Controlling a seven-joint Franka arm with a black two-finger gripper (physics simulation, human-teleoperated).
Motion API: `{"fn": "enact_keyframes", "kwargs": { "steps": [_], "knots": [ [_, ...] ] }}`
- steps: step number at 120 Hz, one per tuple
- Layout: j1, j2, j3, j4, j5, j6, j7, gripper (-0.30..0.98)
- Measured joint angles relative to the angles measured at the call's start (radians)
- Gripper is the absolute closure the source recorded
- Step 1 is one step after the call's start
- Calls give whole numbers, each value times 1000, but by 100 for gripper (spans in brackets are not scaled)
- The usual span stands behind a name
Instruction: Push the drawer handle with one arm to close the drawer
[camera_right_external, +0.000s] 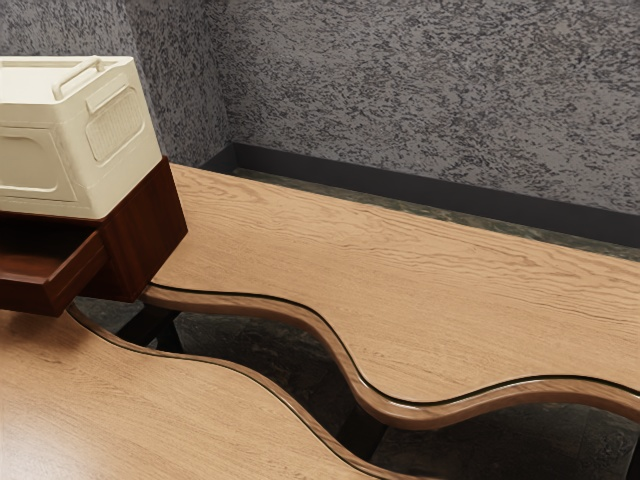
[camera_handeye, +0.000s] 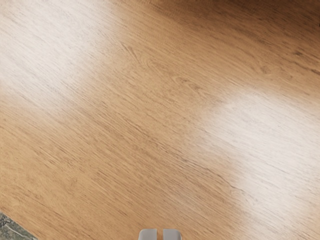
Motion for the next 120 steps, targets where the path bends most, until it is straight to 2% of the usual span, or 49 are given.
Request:
{"fn": "enact_keyframes", "kwargs": {
  "steps": [53,120],
  "knots": [
    [6,80,25,75,-8,93,252,79],
    [2,150,21,108,-59,225,397,79]
  ]
}}
